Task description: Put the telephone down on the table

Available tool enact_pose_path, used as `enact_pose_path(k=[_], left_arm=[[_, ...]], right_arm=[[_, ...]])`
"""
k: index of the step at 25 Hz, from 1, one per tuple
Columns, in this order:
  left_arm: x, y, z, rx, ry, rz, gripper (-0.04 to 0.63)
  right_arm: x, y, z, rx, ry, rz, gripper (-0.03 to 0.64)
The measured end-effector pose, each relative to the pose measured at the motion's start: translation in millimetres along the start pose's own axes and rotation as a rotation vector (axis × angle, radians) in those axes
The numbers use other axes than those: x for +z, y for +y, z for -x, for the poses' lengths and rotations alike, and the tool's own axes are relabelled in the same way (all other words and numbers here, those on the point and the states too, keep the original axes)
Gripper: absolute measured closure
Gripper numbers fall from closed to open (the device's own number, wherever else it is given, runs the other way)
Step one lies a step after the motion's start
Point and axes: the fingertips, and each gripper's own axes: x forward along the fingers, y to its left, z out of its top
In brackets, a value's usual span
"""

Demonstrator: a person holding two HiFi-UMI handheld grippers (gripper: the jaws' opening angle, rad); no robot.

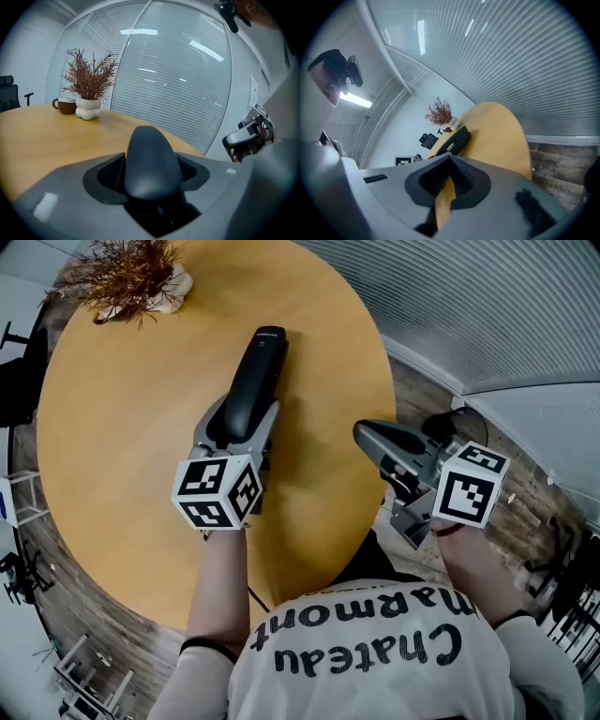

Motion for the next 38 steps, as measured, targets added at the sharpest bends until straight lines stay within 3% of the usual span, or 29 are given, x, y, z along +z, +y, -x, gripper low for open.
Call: enact_pose_path(k=[11, 27, 38], left_arm=[[-6.9, -3.1, -5.9, 0.047, 0.033, -0.11, 0.293], [-16.2, -8.3, -13.2, 0.038, 0.103, -0.157, 0.293], [-27.9, -8.7, -18.1, 0.034, 0.189, -0.196, 0.215]], right_arm=[[2.7, 4.1, 14.4, -0.015, -0.009, 0.011, 0.601], [4.2, 12.3, 35.7, -0.035, -0.017, 0.027, 0.601], [19.7, 27.5, 64.9, -0.059, -0.038, 0.076, 0.601]])
